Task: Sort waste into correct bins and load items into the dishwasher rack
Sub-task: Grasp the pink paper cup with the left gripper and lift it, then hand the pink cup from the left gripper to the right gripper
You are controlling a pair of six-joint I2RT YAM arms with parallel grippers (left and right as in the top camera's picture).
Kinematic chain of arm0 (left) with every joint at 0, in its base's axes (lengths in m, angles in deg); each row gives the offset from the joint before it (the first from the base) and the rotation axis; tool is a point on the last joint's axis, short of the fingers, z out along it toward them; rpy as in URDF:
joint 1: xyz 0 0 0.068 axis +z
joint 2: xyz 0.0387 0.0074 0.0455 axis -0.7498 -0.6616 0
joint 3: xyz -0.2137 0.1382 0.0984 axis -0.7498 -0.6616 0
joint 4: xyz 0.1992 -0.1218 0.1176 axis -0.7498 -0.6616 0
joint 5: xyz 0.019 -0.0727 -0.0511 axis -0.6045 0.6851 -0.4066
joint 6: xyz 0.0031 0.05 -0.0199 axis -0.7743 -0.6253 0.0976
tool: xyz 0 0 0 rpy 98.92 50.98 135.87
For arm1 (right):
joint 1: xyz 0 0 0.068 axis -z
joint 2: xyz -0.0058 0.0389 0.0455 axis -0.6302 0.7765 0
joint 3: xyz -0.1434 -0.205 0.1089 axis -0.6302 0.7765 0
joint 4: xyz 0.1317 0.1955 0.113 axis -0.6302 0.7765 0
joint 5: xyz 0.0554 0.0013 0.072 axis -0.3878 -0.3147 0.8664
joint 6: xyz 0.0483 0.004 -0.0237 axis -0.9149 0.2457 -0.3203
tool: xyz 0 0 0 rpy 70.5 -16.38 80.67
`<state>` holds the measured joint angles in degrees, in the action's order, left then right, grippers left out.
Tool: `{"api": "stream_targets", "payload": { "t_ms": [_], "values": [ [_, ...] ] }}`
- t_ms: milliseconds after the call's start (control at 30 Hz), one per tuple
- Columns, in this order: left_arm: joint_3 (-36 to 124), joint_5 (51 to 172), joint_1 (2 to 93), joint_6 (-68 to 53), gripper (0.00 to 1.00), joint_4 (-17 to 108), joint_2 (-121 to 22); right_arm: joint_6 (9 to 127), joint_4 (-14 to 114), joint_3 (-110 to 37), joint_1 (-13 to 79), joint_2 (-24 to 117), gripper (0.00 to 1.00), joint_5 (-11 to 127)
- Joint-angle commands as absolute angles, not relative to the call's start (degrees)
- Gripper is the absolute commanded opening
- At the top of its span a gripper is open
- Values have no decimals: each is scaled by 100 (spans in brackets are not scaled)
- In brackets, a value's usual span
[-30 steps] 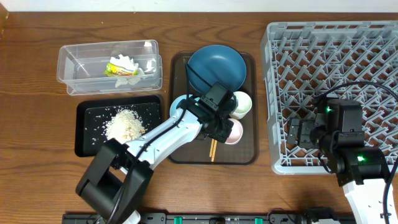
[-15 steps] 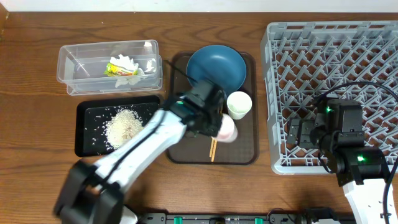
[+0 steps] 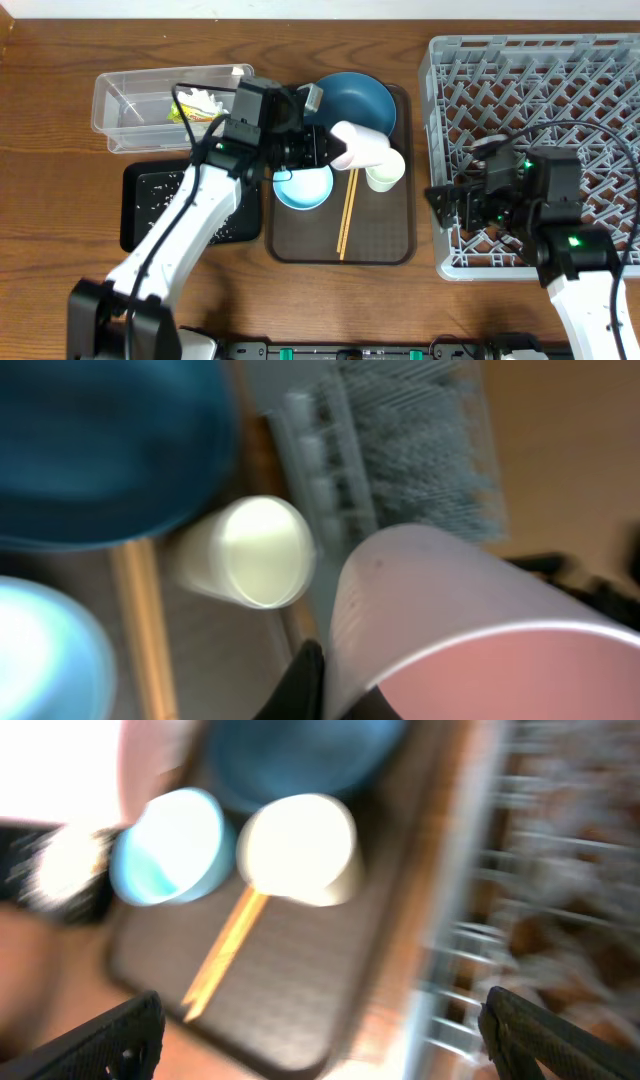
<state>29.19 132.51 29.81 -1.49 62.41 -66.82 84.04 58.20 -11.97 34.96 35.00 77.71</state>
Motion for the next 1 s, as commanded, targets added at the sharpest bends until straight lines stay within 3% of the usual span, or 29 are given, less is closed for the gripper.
{"api": "stream_targets", "payload": {
  "t_ms": [0,200,533,967],
  "values": [
    [2996,15397,3097,-22,6,6562,-7061,9448,5866,-1300,3527,3821,99,9675],
    [2996,15990,3104,-7,6,6616,-7607,10288,5798,-1300,3525,4401,99,10835],
    [2996,16704,3104,-7,6,6769,-7854,10301,4688,-1300,3523,4956,99,10848],
    [2996,16724,3099,92,6,6776,-7854,10303,3459,-1300,3278,5072,97,11998]
  ]
}}
